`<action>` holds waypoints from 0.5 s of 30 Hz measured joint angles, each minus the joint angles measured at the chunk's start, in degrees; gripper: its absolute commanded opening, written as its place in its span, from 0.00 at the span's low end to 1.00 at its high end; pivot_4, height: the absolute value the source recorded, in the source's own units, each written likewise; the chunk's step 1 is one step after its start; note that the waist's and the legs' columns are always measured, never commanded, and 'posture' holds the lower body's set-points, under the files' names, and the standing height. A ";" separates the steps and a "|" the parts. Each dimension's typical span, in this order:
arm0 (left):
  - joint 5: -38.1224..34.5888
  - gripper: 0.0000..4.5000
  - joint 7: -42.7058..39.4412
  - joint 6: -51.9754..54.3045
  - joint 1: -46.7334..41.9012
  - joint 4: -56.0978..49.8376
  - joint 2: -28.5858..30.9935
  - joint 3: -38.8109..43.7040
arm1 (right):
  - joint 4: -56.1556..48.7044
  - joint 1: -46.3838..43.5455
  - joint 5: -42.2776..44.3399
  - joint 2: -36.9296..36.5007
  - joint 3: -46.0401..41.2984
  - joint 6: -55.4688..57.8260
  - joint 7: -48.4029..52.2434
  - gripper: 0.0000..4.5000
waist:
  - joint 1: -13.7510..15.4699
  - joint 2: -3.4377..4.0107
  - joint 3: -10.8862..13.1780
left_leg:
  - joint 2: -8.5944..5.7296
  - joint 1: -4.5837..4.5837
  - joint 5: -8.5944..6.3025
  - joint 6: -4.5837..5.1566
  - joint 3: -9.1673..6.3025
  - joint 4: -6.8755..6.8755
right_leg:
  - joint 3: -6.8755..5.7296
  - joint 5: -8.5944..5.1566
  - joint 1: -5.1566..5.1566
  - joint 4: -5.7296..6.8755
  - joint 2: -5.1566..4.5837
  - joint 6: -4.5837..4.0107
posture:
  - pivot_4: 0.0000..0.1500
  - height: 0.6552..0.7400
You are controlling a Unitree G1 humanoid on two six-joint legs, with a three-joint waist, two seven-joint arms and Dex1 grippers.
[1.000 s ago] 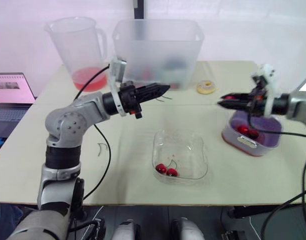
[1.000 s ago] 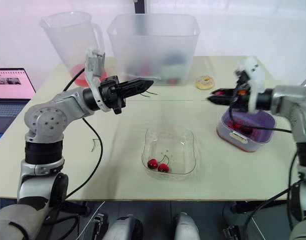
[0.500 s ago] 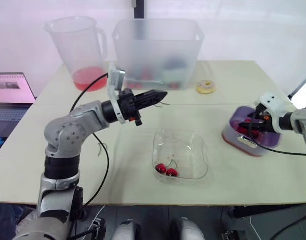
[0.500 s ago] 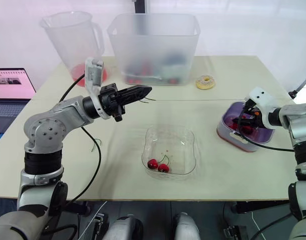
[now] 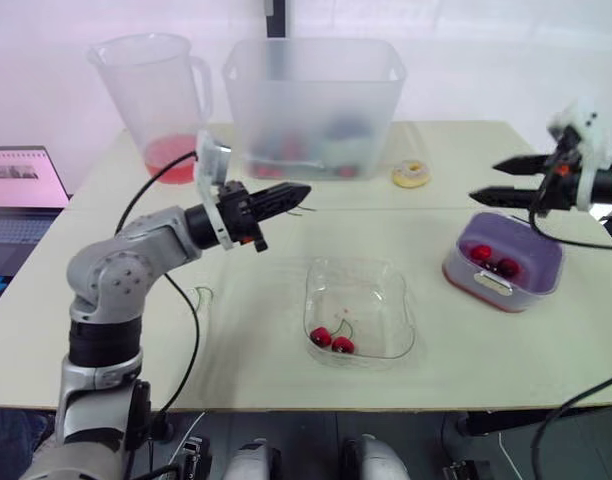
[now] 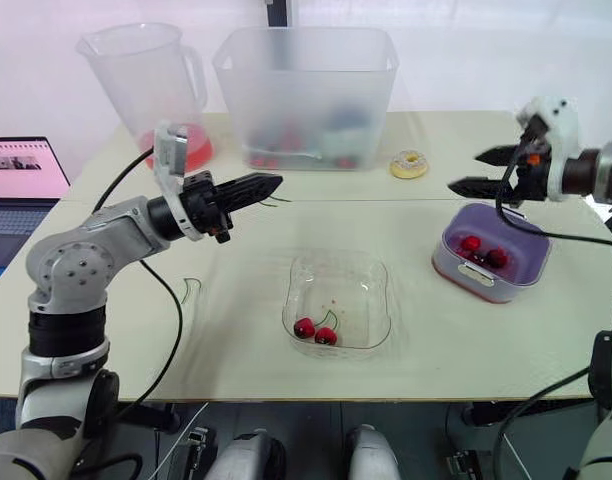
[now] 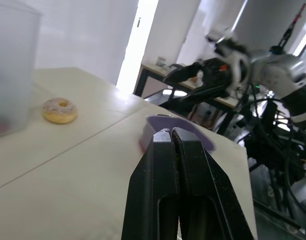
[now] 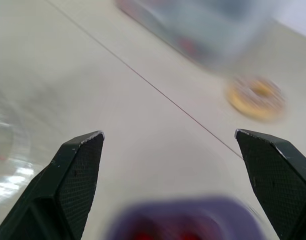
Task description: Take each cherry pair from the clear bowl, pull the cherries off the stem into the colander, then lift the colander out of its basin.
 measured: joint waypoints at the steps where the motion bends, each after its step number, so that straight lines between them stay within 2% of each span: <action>1: -0.41 0.00 0.52 0.32 0.77 -0.61 0.55 0.44 | -2.13 -0.50 2.22 0.24 -0.73 2.06 0.82 1.00 | 0.00 -0.01 0.01 | 0.00 0.00 0.00 0.00 -0.01 0.00 | 0.00 0.00 0.00 -0.01 0.00 0.00 | 1.00 0.39; 5: -4.94 0.00 4.94 3.85 7.15 -5.03 4.00 5.72 | -13.33 -2.61 14.18 2.52 -2.60 11.56 4.88 1.00 | -0.01 -0.03 0.01 | 0.01 -0.01 -0.01 -0.01 -0.08 -0.01 | 0.02 0.00 0.01 -0.02 -0.07 -0.01 | 1.00 0.39; 7: -6.57 0.00 6.99 4.86 10.86 -6.72 5.63 8.75 | -16.90 -2.75 17.39 4.27 -1.63 13.41 6.06 1.00 | -0.02 -0.03 0.01 | 0.00 0.00 -0.01 0.00 -0.08 0.01 | 0.04 0.00 0.01 0.00 -0.09 -0.01 | 1.00 0.39; 11: -9.75 0.00 13.37 5.86 17.17 -7.55 5.99 14.75 | -20.16 -3.44 18.61 8.47 3.47 13.89 6.17 1.00 | 0.17 -0.04 0.01 | -0.03 -0.02 -0.01 0.00 -0.12 0.04 | 0.04 0.00 0.01 0.03 -0.14 -0.01 | 1.00 0.39; 15: -12.85 0.00 20.76 5.91 22.48 -7.22 5.04 19.07 | -19.88 -3.99 15.80 11.22 8.07 10.05 5.29 1.00 | 0.12 -0.05 0.00 | -0.09 -0.02 -0.01 0.00 -0.12 0.03 | 0.03 0.00 0.01 0.02 -0.18 -0.01 | 1.00 0.39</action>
